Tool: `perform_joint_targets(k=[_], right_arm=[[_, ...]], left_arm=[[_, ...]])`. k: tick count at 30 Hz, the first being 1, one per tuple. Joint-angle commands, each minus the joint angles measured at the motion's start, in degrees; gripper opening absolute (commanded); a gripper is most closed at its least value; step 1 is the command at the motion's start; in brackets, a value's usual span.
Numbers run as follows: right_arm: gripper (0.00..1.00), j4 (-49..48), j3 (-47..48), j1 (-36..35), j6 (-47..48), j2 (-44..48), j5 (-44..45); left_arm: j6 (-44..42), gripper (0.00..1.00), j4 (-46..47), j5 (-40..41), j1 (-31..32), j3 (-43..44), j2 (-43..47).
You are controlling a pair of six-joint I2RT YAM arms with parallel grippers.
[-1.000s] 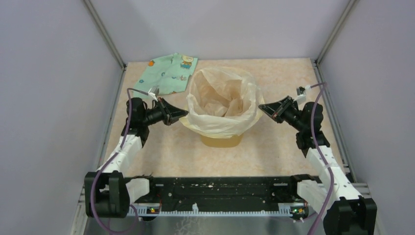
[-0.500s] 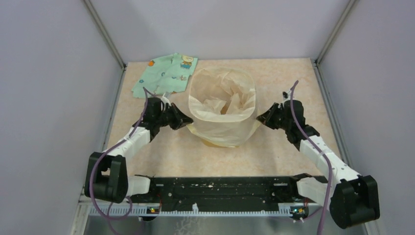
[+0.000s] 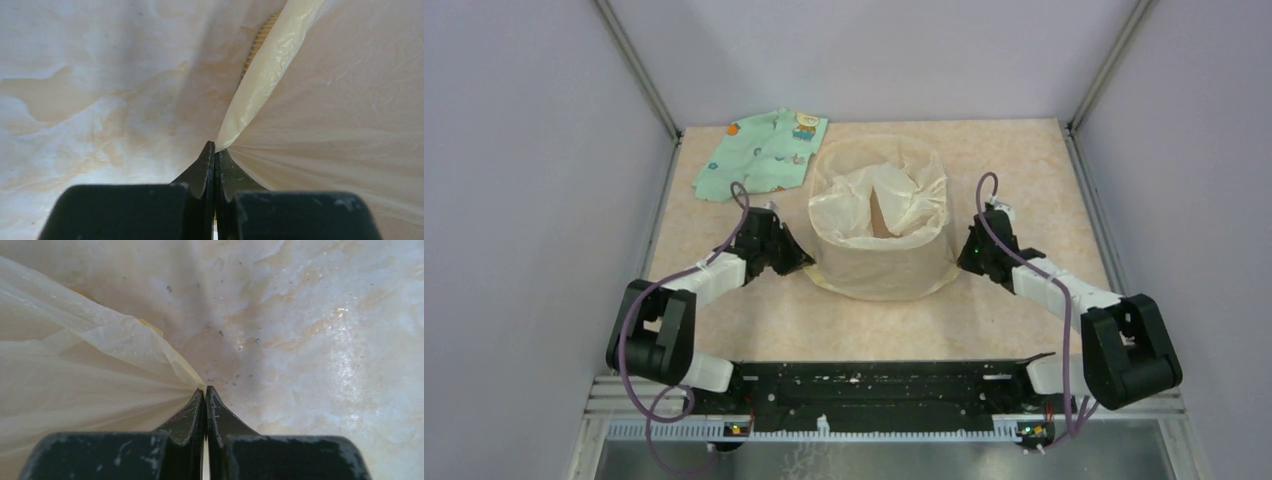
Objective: Put the trash bags into the trash bin
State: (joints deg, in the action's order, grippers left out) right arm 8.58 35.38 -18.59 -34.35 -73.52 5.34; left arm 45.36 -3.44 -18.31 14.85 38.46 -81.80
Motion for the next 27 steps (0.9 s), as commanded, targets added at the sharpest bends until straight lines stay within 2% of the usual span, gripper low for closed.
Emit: perform_joint_targets(k=[1, 7, 16, 17, 19, 23, 27], right_arm=[[0.0, -0.49, 0.69, -0.83, 2.63, -2.6, 8.97], [0.0, -0.86, 0.78, -0.72, 4.12, -4.64, 16.19], [0.0, 0.58, 3.51, 1.57, 4.53, -8.25, 12.17], [0.02, 1.27, 4.03, 1.62, 4.55, -7.69, 11.62], [0.13, 3.19, 5.25, 1.58, 4.83, -5.73, 10.64], [0.46, 9.54, 8.65, 1.61, 5.66, -0.18, 9.79], [0.66, 15.81, 12.87, 1.6, 6.79, 5.34, 9.74]], left_arm=[[-2.52, 0.0, -0.54, 8.42, 0.44, -0.09, -0.99], [-4.58, 0.0, -1.93, 13.98, 0.43, -0.63, -1.56], [-5.21, 0.0, 0.0, 16.01, 2.18, -2.8, -4.34], [-5.09, 0.0, 0.21, 16.36, 2.87, -2.82, -4.65], [-4.71, 0.0, 0.79, 16.44, 3.63, -3.01, -5.26], [-4.28, 0.0, 1.57, 16.18, 4.13, -3.36, -6.0], [-4.02, 0.0, 2.15, 15.9, 4.18, -3.78, -5.4]])
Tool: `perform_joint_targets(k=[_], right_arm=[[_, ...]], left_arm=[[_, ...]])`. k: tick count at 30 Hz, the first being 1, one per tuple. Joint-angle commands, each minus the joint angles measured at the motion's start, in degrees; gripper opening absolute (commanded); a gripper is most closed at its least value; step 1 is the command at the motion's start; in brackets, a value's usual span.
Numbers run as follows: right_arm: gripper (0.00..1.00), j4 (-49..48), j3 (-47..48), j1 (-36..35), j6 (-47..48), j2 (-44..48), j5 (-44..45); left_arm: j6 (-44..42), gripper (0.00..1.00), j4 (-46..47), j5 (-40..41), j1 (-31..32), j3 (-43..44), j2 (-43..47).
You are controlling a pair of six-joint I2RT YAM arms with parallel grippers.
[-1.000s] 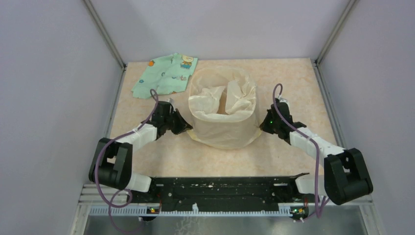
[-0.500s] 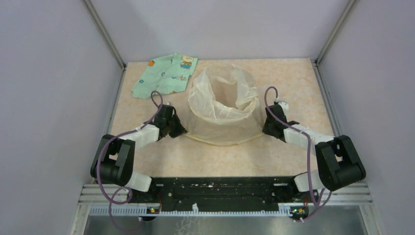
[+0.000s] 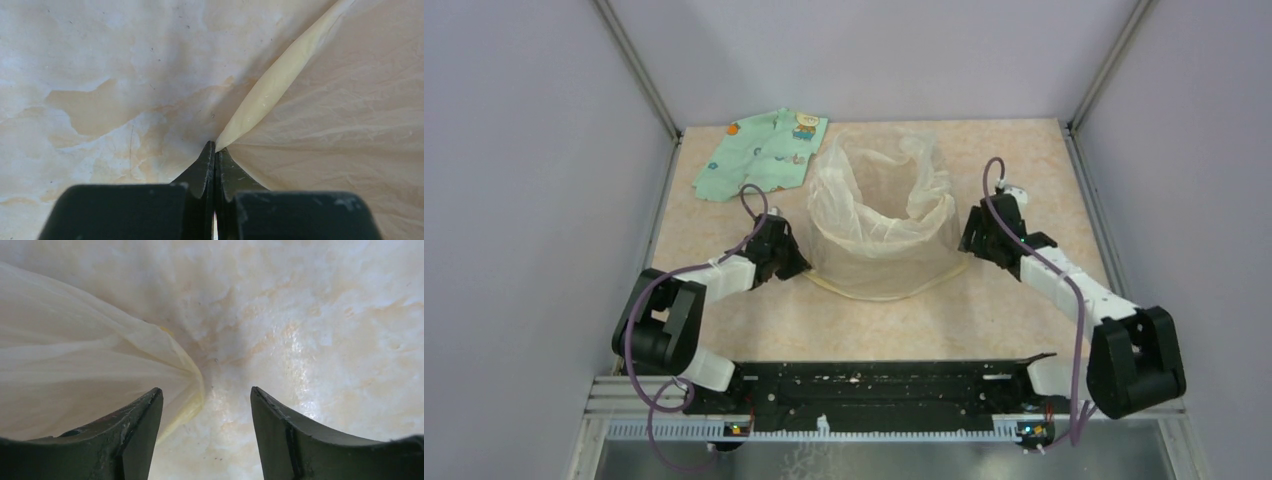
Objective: Put the trash bags into the trash bin
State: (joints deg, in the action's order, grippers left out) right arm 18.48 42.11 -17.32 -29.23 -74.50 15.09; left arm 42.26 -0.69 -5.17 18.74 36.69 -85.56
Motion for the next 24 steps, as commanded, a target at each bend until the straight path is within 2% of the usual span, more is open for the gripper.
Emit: perform_joint_targets(k=[1, 9, 11, 13, 20, 24], right_arm=[[0.68, 7.52, 7.29, 0.36, 1.94, 7.51, 0.02], [0.74, 20.85, 21.89, -1.76, 3.79, 14.58, -1.97], [0.76, 24.45, 26.78, -3.87, 3.6, 14.64, -1.59], [0.84, 27.23, 30.85, -6.23, 2.57, 14.73, -1.15], [0.98, 33.56, 43.29, -14.9, -0.54, 13.01, 2.79], [0.99, 34.7, 50.97, -21.9, -1.69, 10.59, 7.11]], left_arm=[[-0.83, 0.0, -0.55, 2.83, 0.32, -2.1, -1.39], [-0.61, 0.0, 0.3, 0.95, 0.33, -2.48, 0.68], [-0.56, 0.0, 0.25, 0.63, 0.33, -2.73, 1.06], [-0.32, 0.0, 0.28, 0.44, 0.33, -3.13, 1.38], [-0.09, 0.0, 2.28, -0.18, 0.33, -3.64, 1.83], [-0.2, 0.0, 2.35, -0.3, 0.33, -3.55, 1.87]])
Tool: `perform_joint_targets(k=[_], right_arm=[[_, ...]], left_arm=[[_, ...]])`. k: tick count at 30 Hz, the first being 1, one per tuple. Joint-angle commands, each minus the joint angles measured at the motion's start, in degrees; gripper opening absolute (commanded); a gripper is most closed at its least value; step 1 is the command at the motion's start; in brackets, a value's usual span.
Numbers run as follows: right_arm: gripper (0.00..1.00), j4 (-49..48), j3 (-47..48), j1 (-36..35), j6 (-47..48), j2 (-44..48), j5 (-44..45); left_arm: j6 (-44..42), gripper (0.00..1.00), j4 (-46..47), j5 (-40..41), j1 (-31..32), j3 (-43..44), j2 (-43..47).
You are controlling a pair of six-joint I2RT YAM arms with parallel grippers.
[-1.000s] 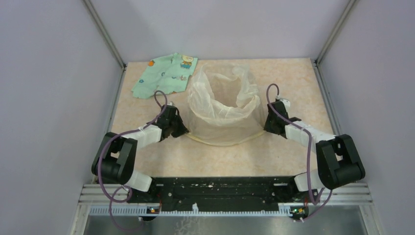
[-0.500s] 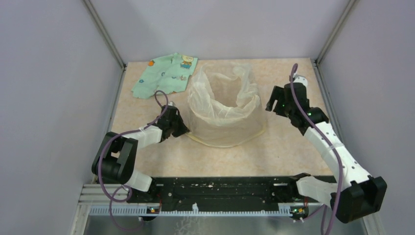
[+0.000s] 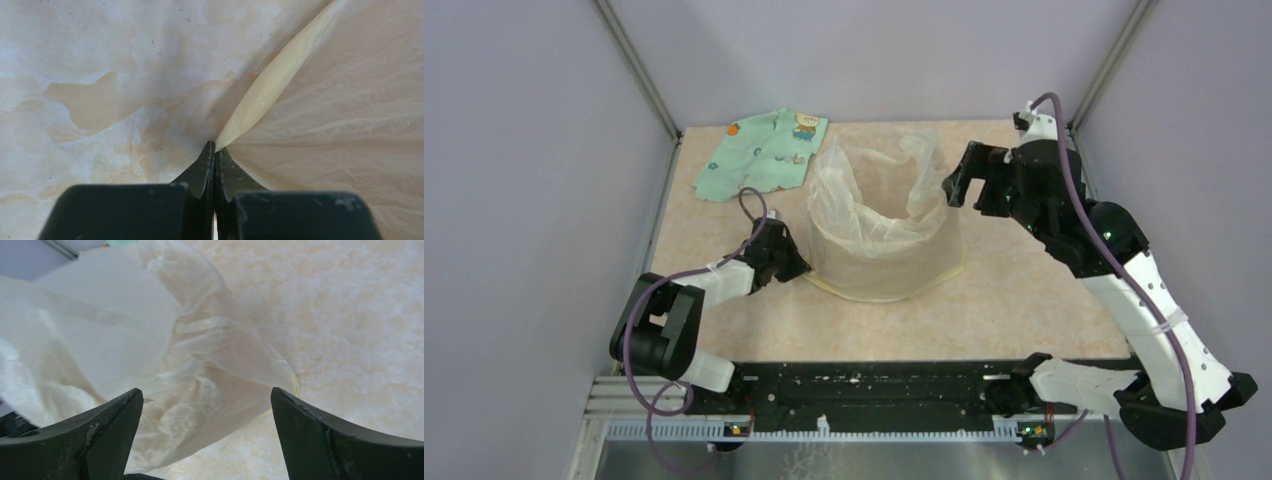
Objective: Put the trash bags into the trash bin
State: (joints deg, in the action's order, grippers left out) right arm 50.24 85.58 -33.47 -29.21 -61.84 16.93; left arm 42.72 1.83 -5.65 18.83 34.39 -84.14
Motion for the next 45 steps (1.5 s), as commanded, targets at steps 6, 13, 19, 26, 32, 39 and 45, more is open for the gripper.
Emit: perform_joint_targets(k=[6, 13, 19, 26, 32, 39, 45], right_arm=[[0.99, 4.59, 19.65, -15.44, -1.21, -10.77, 13.06], [0.99, 3.04, 24.89, -15.92, -1.62, -17.58, 13.93], [0.99, -3.57, 24.5, -15.92, -2.77, -19.95, 7.06], [0.99, -4.92, 24.57, -15.92, -3.28, -23.93, 3.94], [0.99, -8.13, 22.22, -16.89, -3.66, -24.63, 1.89], [0.99, -11.05, 21.05, -18.41, -2.74, -25.11, 0.84], [0.99, -14.72, 17.34, -18.69, -1.82, -24.62, -1.38]], left_arm=[[-0.66, 0.0, -0.02, -0.44, 0.24, -0.96, 0.39], [-0.8, 0.0, -0.44, -0.41, 0.24, -0.57, 1.14], [-0.88, 0.0, -0.24, -0.84, 0.24, -0.47, 0.83], [-0.95, 0.0, -0.3, -0.9, 0.24, -0.47, 1.19], [-1.14, 0.0, -0.16, -1.2, 0.24, -0.66, 1.04], [-1.08, 0.0, 0.02, -1.43, 0.24, -0.71, 1.06], [-1.15, 0.0, 0.06, -1.7, 0.24, -0.75, 0.58]])
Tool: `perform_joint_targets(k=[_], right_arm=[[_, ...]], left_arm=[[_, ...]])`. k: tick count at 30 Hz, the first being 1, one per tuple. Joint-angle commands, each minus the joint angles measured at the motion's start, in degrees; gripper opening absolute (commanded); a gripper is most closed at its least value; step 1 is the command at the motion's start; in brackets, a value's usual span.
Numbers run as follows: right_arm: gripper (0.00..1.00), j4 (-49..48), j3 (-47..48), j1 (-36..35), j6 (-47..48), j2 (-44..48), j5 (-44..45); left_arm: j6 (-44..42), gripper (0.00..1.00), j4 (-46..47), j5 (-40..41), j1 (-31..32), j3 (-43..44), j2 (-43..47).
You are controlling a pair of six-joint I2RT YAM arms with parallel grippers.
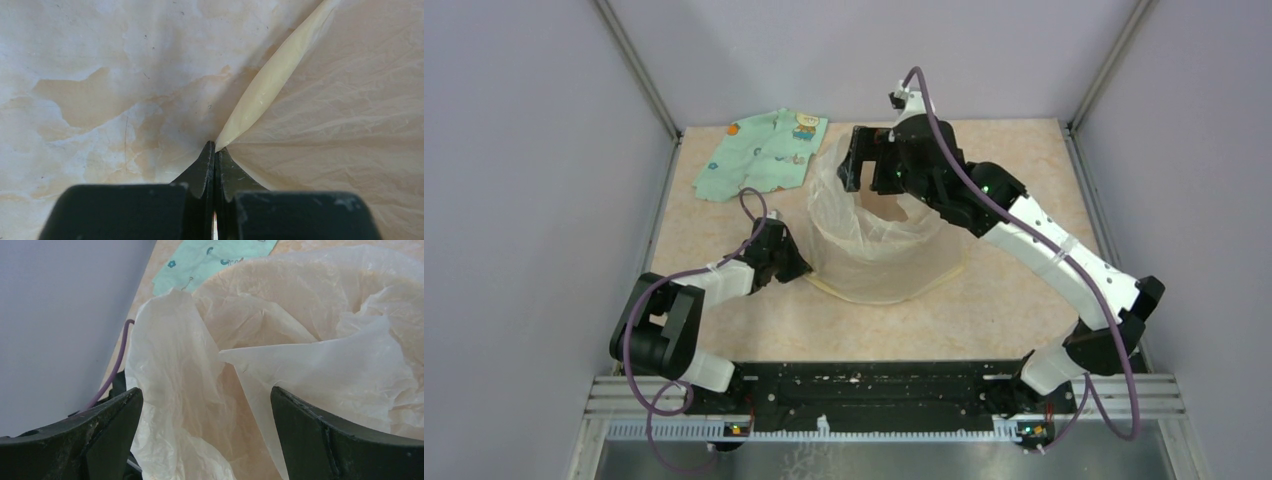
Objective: Put the trash bags into the trash bin
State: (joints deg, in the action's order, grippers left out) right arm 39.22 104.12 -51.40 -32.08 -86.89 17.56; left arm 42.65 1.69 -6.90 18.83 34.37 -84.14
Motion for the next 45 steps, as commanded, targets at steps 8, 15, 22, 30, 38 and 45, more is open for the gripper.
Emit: perform_joint_targets(k=[8, 15, 22, 30, 38, 45], right_arm=[[0.99, 0.7, 0.61, -1.64, 2.27, -2.57, 3.3], [0.96, 6.78, 2.84, -1.69, 3.86, -6.17, 7.38], [0.93, 9.47, 2.61, -1.5, 4.86, -9.61, 9.14], [0.87, 9.79, 0.93, 1.98, 6.31, -12.6, 2.53], [0.84, 10.53, -1.46, 4.7, 7.4, -15.04, -2.85], [0.84, 9.12, -4.94, 7.05, 8.11, -16.25, -7.81]], left_arm=[[-1.1, 0.0, 0.5, -0.77, 0.22, -0.71, 0.09], [-1.13, 0.0, 0.59, -1.06, 0.24, -0.49, -0.31], [-1.14, 0.0, 0.59, -1.36, 0.24, -0.67, 0.35], [-0.41, 0.0, 1.84, -3.45, 0.2, -1.61, 1.85], [0.92, 0.0, 3.59, -5.87, 0.24, -3.52, 2.98], [1.84, 0.0, 4.55, -6.89, 0.25, -5.41, 4.8]])
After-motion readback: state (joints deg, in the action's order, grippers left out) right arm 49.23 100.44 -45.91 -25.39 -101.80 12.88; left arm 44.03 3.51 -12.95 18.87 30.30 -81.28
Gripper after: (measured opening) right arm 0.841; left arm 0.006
